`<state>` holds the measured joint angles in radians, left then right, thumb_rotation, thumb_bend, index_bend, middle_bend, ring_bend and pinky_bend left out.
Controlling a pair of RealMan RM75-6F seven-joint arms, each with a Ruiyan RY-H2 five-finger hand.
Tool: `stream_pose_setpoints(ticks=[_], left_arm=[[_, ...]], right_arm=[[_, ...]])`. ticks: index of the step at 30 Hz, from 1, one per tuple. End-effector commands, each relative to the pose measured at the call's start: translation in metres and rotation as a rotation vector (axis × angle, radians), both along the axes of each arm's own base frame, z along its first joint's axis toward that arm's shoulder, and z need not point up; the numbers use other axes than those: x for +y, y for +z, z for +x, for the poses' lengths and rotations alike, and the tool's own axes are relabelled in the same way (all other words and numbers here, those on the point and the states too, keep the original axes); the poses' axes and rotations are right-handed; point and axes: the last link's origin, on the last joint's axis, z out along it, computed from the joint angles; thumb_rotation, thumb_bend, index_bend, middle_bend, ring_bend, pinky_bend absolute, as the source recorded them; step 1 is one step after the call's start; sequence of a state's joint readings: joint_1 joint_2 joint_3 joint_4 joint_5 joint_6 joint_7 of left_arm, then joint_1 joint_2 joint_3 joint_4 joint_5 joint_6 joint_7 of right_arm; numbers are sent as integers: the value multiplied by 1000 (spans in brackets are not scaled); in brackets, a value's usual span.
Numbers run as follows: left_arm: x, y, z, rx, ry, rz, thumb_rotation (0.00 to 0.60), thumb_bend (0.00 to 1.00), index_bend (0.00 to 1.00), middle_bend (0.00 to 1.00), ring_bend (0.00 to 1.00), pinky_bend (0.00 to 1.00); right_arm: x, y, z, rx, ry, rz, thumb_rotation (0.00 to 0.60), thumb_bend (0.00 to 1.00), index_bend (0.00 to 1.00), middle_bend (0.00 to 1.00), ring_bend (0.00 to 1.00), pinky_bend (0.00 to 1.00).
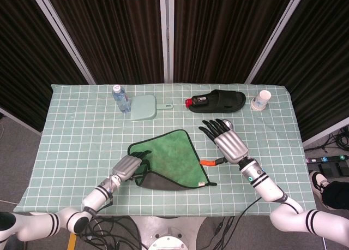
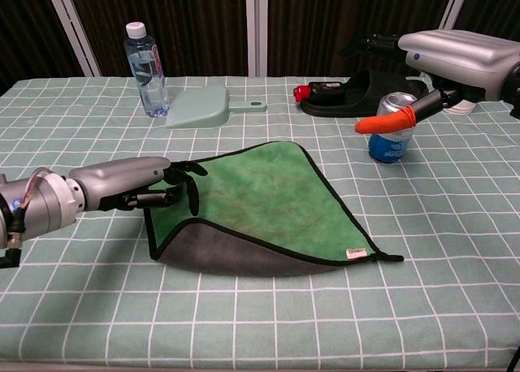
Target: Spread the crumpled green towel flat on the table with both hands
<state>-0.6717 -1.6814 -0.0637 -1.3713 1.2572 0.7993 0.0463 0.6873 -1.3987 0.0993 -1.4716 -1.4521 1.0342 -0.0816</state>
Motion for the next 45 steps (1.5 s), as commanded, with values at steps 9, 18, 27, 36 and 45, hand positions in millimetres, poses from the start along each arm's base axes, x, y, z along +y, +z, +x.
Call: stream_pose_setpoints(ticks=[9,18,27,36,45], left_arm=[[-3,-15,4,36,-32,-24,48,674,430,127,124,139],[-21,-5,16,-9,-58,-66,48,674,476,127,124,137],[-50,12,26,-42,-66,-194,48,674,518,127,124,137],[-50,26,36,-131,-13,-235,98,674,522,128,124,137],[0,81,-7,-220,150,127,242,648,471,127,124,137]], right_arm=[[0,2,-4,-8,-16,2,206,19,73,0,0,0],[0,1,-7,-13,-22,5,205,20,73,0,0,0],[1,-1,-9,-9,-23,8,208,21,72,0,0,0],[2,4,-10,-10,-24,-9,217,19,73,0,0,0],[5,20,-23,-7,-53,-45,256,21,72,0,0,0]])
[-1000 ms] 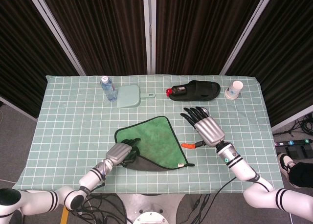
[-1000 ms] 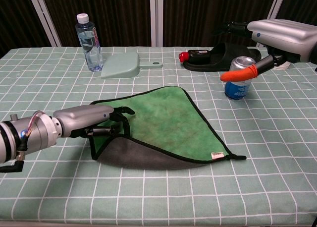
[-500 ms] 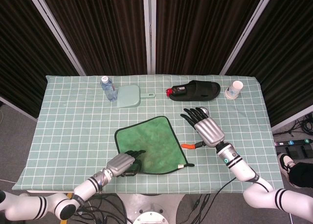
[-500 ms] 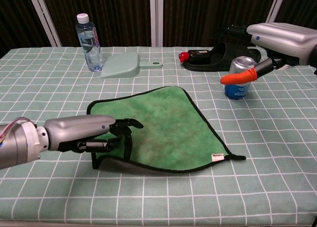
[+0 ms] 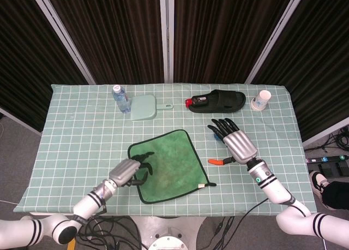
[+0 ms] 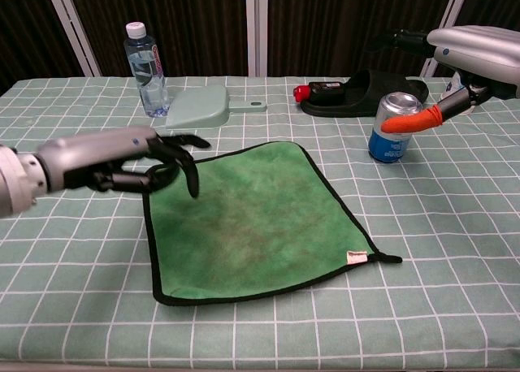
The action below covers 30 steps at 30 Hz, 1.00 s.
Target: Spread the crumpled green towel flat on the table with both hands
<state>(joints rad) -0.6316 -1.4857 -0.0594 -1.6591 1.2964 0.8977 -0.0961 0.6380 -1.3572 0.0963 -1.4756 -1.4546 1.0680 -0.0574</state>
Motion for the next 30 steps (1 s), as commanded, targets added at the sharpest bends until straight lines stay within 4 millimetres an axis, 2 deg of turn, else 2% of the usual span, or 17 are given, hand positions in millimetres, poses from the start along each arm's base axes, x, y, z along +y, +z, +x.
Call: stream_pose_setpoints(ticks=[1,4,6,8,11,14,19,21,24,30], left_arm=[[20,30,-33,10,114,141,241,647,471,128,124,137],[21,39,-51,55,136,186,261,641,470,127,124,137],[23,47,-64,90,152,241,311,618,463,127,124,137],[26,61,-80,114,195,331,414,549,432,127,124,137],[26,85,-105,150,264,457,498,462,383,127,124,137],[18,109,-128,203,308,548,514,399,336,127,124,137],[-11,138,-156,287,347,620,573,358,306,127,124,137],[-23,142,-160,305,350,626,598,357,306,127,124,137],[-42,146,-163,313,356,638,600,352,306,127,124,137],[-74,146,-157,308,351,660,600,345,306,127,124,137]], right_arm=[[1,5,-5,0,-10,-11,257,22,72,0,0,0],[0,10,-10,5,-23,-27,261,22,72,0,0,0],[1,14,-13,14,-33,-35,265,25,72,0,0,0],[2,19,-21,49,-44,-47,272,26,62,0,0,0],[7,29,-36,103,-70,-68,332,25,10,0,0,0],[16,40,-50,125,-103,-97,389,25,0,0,0,0],[39,62,-73,117,-147,-172,390,26,0,0,0,0],[50,69,-81,105,-164,-194,394,27,0,0,0,0],[70,79,-92,77,-193,-232,397,54,0,0,0,0],[107,91,-108,46,-249,-294,396,94,0,0,0,0]])
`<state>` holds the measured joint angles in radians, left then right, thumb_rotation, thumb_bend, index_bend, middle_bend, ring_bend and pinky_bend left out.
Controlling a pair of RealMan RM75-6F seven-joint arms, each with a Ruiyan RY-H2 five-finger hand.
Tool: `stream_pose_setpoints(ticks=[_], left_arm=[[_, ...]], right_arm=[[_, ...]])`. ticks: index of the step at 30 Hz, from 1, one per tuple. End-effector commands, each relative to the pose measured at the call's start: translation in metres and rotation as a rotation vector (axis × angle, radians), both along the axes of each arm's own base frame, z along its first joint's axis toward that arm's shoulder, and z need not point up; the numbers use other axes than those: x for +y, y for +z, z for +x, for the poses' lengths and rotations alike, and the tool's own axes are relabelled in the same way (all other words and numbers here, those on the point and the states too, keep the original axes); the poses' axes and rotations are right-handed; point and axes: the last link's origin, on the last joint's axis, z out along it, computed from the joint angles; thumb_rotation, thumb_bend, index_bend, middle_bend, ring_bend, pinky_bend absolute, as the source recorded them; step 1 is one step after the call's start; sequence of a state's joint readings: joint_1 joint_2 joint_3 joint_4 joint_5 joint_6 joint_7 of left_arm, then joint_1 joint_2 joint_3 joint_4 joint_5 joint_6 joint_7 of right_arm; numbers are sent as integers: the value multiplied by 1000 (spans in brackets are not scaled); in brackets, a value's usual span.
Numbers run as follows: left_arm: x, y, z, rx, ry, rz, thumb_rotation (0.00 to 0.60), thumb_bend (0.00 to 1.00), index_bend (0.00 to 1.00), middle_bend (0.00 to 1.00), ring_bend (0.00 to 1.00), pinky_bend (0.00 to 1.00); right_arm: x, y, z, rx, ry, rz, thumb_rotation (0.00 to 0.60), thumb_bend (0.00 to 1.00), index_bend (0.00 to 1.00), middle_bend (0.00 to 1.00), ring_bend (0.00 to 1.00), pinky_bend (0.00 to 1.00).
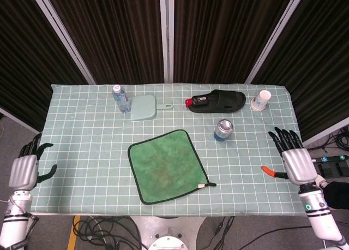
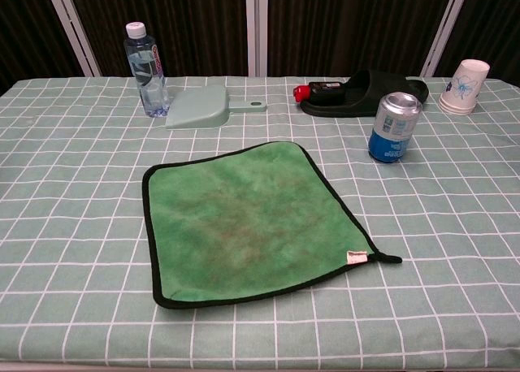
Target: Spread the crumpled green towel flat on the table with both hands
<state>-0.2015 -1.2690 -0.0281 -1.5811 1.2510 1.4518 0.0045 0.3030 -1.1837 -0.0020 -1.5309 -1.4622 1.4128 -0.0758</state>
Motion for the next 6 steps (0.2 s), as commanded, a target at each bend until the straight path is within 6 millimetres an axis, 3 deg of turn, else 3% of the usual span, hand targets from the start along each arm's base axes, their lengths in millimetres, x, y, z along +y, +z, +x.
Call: stream_pose_setpoints(ticks=[1,6], left_arm=[[-18,-1,6,20,-17,-1,600,344,306,127,124,137],[-29,0,11,23,-22,-1,600,334,306,127,124,137]], right_arm=[[23,8,-8,-13,-29,-31,397,94,0,0,0,0],[38,15,-15,-4,-64,-51,394,94,0,0,0,0]])
